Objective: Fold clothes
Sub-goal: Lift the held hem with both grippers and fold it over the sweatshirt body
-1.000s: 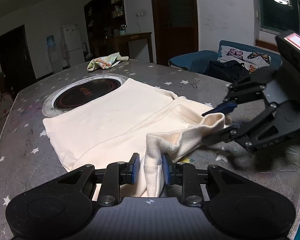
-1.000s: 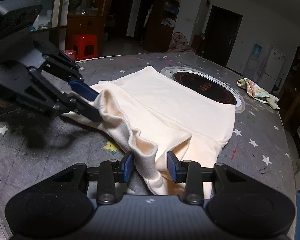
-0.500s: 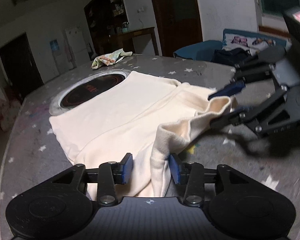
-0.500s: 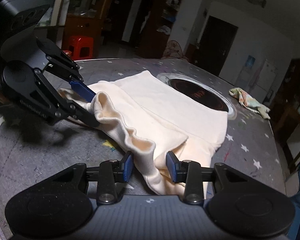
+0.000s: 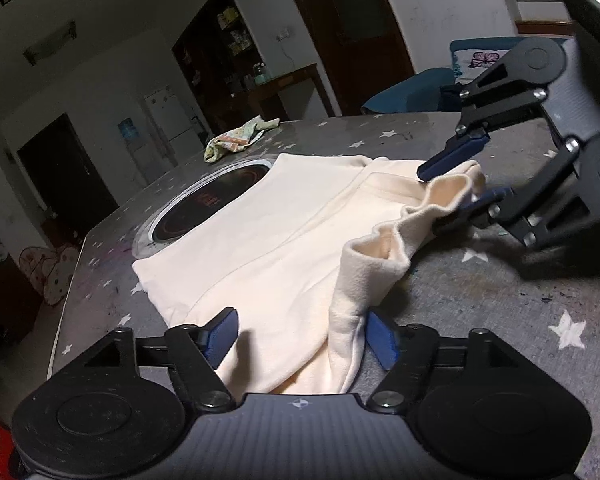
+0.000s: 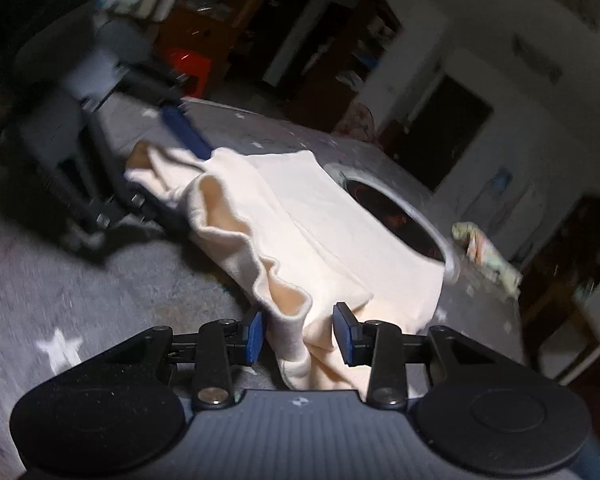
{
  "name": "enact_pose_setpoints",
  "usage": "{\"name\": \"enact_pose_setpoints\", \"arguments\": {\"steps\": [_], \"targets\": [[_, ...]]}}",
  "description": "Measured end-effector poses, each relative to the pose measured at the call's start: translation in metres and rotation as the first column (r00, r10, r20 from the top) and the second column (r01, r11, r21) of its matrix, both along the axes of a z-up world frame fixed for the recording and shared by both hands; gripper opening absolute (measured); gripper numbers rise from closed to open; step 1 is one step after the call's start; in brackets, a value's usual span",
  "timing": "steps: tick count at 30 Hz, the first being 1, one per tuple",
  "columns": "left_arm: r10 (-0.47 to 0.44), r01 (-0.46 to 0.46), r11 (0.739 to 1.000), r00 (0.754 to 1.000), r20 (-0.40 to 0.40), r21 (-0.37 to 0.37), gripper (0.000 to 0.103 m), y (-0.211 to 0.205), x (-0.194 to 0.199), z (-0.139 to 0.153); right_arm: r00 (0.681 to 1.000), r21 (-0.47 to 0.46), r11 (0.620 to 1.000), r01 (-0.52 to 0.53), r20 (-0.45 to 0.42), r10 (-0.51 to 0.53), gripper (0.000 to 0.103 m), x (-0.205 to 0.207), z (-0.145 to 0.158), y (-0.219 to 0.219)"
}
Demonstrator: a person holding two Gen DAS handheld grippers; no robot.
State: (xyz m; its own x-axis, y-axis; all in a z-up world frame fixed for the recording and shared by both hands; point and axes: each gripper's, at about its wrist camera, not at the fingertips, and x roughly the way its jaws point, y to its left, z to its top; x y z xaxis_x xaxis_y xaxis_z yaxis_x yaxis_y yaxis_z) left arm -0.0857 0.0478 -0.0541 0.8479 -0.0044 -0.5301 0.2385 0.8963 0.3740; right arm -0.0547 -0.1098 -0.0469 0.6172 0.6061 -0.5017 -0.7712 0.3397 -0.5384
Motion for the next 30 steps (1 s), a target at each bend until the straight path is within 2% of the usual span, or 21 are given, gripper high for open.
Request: {"name": "enact_pose_setpoints", "arguments": {"steps": [4,6,7,9,10,11,13,16,23,30], "targets": [[-0.03,0.028,0.998,0.999,0.039,0.052,0.078,-0.003,-0.005,-0.003,0.999,-0.012,0.999,-0.032,-0.03,0.032,0.031,0.001,-0.002,0.006],[-0.042,0.036,0.996,0.997,0.06,0.086,0.078,-0.006,-0.008,-0.005,0.997,-0.004,1.0,-0.029,-0.072,0.029,0.013,0.005,-0.002,0.006],[-0.052,0.047,0.995,0.997,0.061,0.091,0.076,-0.006,-0.009,-0.006,0.996,0.007,1.0,-0.024,-0.088,0.025,0.013,0.006,-0.001,0.005],[-0.078,0.073,0.993,0.995,0.055,0.088,0.065,-0.006,-0.009,-0.006,0.996,0.021,1.0,-0.018,-0.091,0.02,0.011,0.005,0.001,0.004],[-0.096,0.093,0.993,0.995,0.039,0.074,0.048,-0.005,-0.009,-0.006,0.995,0.023,1.0,-0.016,-0.093,0.018,0.01,0.005,0.002,0.004],[-0.11,0.109,0.992,0.994,0.024,0.06,0.037,-0.005,-0.008,-0.006,0.995,0.023,1.0,-0.014,-0.095,0.016,0.009,0.005,0.002,0.003],[-0.134,0.134,0.99,0.991,0.001,0.037,0.024,-0.005,-0.007,-0.005,0.991,0.031,1.0,-0.003,-0.135,0.007,0.007,0.007,0.002,0.003],[-0.139,0.139,0.99,0.99,-0.013,0.017,0.015,-0.004,-0.005,-0.004,0.982,0.055,0.998,0.016,-0.19,-0.005,0.006,0.009,0.005,-0.001],[-0.17,0.168,0.983,0.985,-0.028,-0.071,0.012,0.005,-0.022,0.01,0.969,0.097,0.995,0.022,-0.245,0.003,0.006,0.001,0.023,-0.017],[-0.19,0.179,0.97,0.98,-0.054,-0.162,0.012,0.009,-0.059,0.027,0.958,0.101,0.994,-0.043,-0.277,0.069,0.006,-0.034,0.04,-0.034]]}}
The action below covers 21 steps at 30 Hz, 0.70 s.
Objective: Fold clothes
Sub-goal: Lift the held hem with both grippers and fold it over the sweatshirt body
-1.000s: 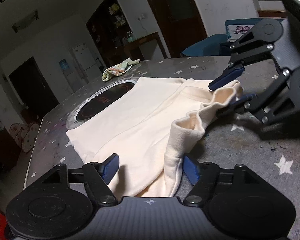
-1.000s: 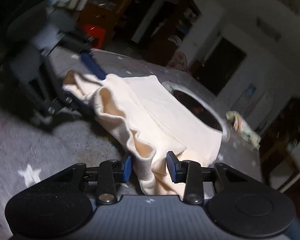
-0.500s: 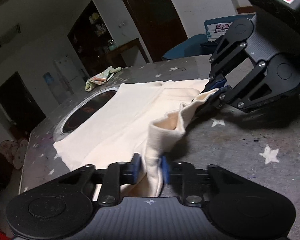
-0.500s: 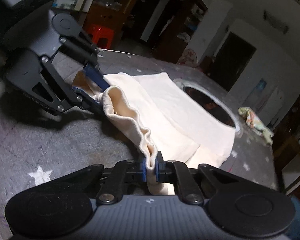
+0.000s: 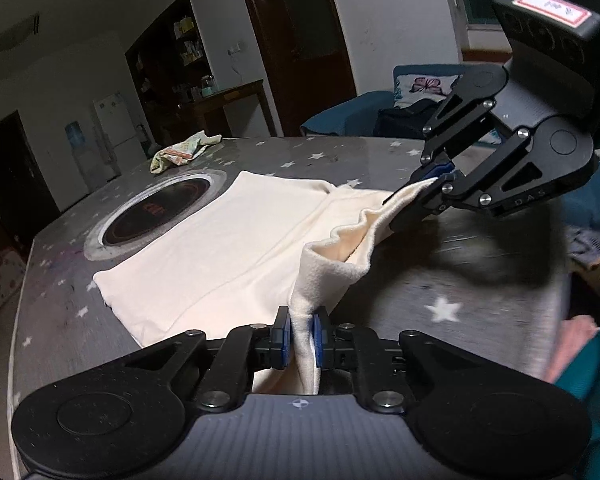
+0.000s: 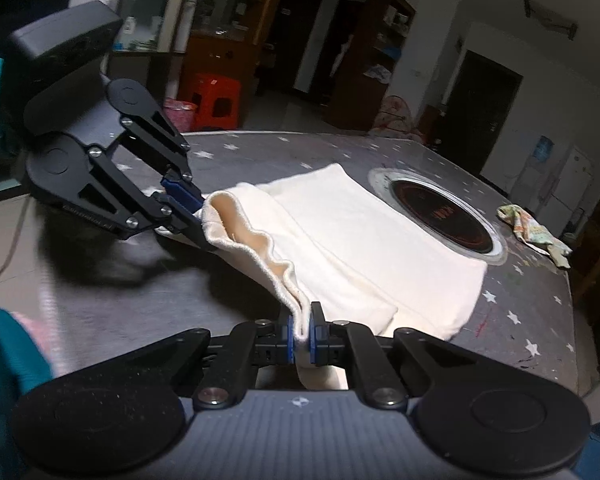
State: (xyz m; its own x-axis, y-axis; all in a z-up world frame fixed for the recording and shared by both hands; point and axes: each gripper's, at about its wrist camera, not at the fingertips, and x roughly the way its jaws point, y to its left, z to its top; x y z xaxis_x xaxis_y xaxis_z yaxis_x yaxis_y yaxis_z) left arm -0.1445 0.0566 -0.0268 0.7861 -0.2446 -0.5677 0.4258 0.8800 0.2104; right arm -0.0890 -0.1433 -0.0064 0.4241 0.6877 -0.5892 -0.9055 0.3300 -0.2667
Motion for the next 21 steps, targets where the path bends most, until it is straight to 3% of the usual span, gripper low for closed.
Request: {"name": "enact_pose_setpoints", "arguments": {"steps": [12,21], "targets": [[-0.077,0.074,0.995,0.996,-0.051,-0.061,0.012,-0.004,-0.06,0.027,0.989,-0.038,0.995,-0.096,-0.117,0.091,0.006,-0.045,0.031,-0.017],[-0.062,0.062,0.997,0.998,0.003,-0.035,0.011,0.009,-0.027,0.051,0.994,-0.017,0.997,-0.075,-0.082,0.074,0.005,-0.017,0.061,-0.003]]}}
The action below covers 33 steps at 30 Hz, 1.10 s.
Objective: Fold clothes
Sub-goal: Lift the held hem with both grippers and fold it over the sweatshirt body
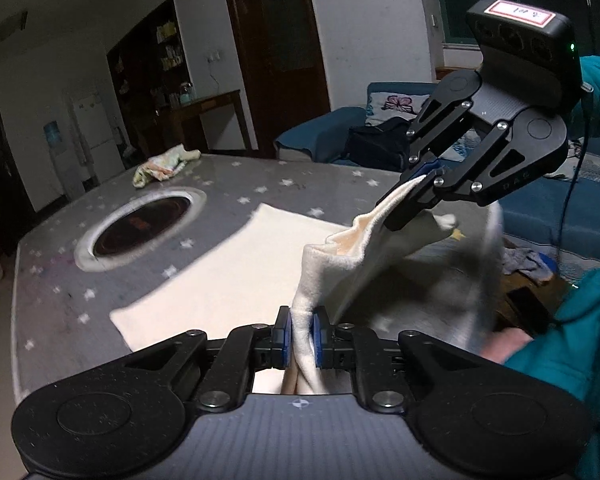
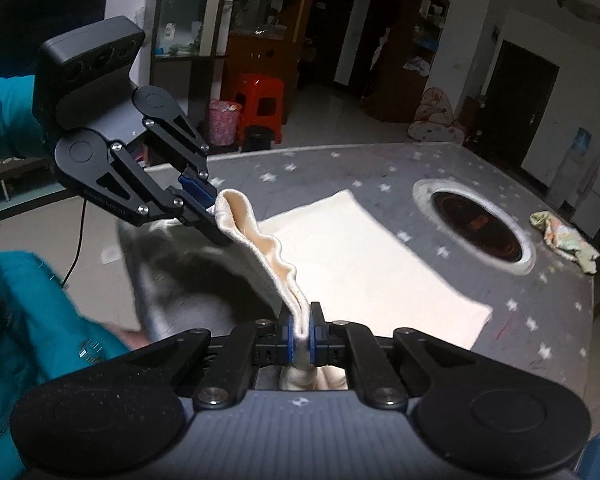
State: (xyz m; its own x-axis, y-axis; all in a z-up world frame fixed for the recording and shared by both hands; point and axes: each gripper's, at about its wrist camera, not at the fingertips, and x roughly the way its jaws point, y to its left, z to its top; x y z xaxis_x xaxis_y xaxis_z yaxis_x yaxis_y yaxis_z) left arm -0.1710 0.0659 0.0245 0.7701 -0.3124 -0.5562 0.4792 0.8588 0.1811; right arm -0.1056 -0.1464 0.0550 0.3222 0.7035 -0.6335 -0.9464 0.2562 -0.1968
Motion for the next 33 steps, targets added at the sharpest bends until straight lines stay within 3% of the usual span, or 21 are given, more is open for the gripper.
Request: {"name": "enact_pose_setpoints", "arguments": {"steps": [12,22,33], "targets": [[0.057,-0.057,0.997,0.998,-0.005,0.047,0.011,0.027,0.089,0.002,0.998,-0.001,0.999,0.05,0.03,-0.05,0.005,0.079,0.007,0.04],[0.132,-0.128,0.991,0.988,-0.08,0.05,0.011,0.05,0.164,-0.025,0.991,-0.027,0.991,0.133,-0.002,-0.133,0.005,0.149,-0.023,0.079],[0.21,-0.209,0.978,0.969,-0.127,0.019,0.015,0.065,0.201,-0.047,0.973,-0.018,0.976,0.218,-0.069,-0.219,0.006,0.192,-0.056,0.099]]}}
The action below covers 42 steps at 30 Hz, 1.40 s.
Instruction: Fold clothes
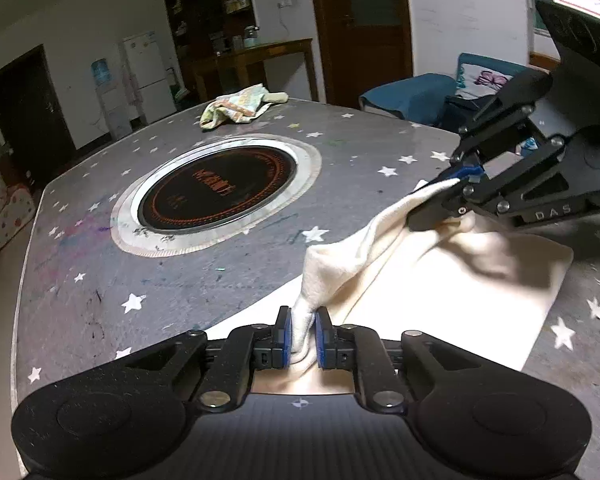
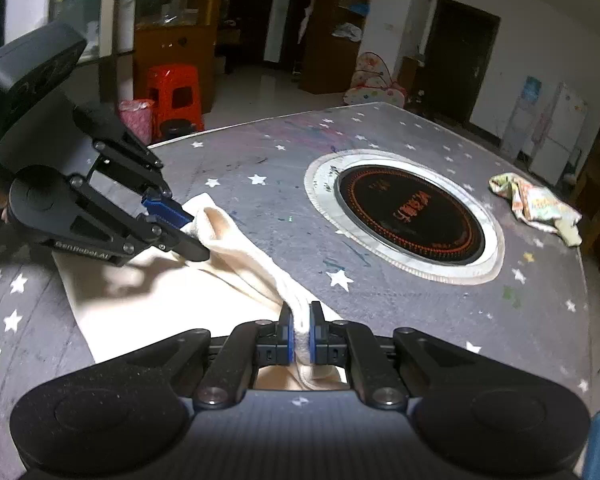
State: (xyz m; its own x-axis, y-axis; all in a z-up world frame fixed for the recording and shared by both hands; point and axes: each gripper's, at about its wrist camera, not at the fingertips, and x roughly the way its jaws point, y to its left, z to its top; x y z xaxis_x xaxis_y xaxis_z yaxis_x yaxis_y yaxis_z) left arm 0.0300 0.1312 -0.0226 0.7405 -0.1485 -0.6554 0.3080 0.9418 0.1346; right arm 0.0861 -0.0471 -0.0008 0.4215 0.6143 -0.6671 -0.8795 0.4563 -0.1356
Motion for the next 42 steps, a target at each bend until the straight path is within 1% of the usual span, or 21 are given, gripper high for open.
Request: {"name": "enact_pose_setpoints", "arguments": {"steps": [10,13,15,16,17,18,20,24,28,31,34,37,42], "targets": [[0.109,-0.109,0.993,0.994,0.004,-0.045,0.016,0.017,0.021,-0.004,0.994,0.033,0.995,0.096,-0.061,-0.094,0.006,0.026,-0.016,0.009],[0.147,-0.146,0.988,0.989,0.006,-0.053,0.017,0.022,0.021,-0.004,0.99,0.03,0.992,0.126,-0.071,-0.124,0.007,0.032,-0.021,0.012],[0.165,-0.164,0.985,0.986,0.012,-0.061,0.019,0.025,0.018,-0.002,0.985,0.029,0.988,0.153,-0.082,-0.15,0.01,0.037,-0.024,0.013],[0.172,-0.171,0.983,0.985,0.015,-0.068,0.021,0.026,0.015,0.0,0.983,0.029,0.986,0.164,-0.087,-0.161,0.011,0.04,-0.026,0.013],[0.179,-0.178,0.981,0.984,0.018,-0.074,0.024,0.027,0.013,0.002,0.981,0.028,0.984,0.175,-0.092,-0.171,0.013,0.042,-0.027,0.013],[0.187,-0.184,0.98,0.982,0.021,-0.08,0.026,0.028,0.01,0.003,0.978,0.028,0.982,0.185,-0.098,-0.182,0.018,0.044,-0.029,0.013],[0.188,-0.184,0.979,0.982,0.034,-0.086,0.034,0.027,0.003,0.008,0.976,0.019,0.979,0.202,-0.089,-0.199,0.024,0.047,-0.031,0.014],[0.168,-0.162,0.983,0.984,0.057,-0.089,0.042,0.018,-0.015,0.014,0.975,0.023,0.977,0.213,-0.076,-0.21,0.027,0.048,-0.026,0.015],[0.161,-0.157,0.984,0.986,0.05,-0.084,0.047,0.004,-0.032,0.014,0.979,0.055,0.98,0.192,-0.076,-0.188,0.028,0.045,-0.013,0.018],[0.182,-0.177,0.98,0.982,0.054,-0.089,0.051,-0.001,-0.043,0.012,0.987,0.067,0.988,0.139,-0.09,-0.133,0.028,0.039,-0.009,0.03],[0.203,-0.196,0.974,0.978,0.056,-0.109,0.051,-0.004,-0.052,0.011,0.992,0.079,0.993,0.084,-0.103,-0.076,0.027,0.032,-0.005,0.042],[0.21,-0.204,0.972,0.977,0.042,-0.116,0.052,-0.004,-0.056,0.008,0.993,0.069,0.996,0.05,-0.113,-0.042,0.027,0.032,-0.009,0.059],[0.225,-0.222,0.968,0.974,0.014,-0.121,0.054,0.002,-0.054,0.0,0.991,0.04,0.999,0.019,-0.135,-0.014,0.027,0.036,-0.021,0.082]]}}
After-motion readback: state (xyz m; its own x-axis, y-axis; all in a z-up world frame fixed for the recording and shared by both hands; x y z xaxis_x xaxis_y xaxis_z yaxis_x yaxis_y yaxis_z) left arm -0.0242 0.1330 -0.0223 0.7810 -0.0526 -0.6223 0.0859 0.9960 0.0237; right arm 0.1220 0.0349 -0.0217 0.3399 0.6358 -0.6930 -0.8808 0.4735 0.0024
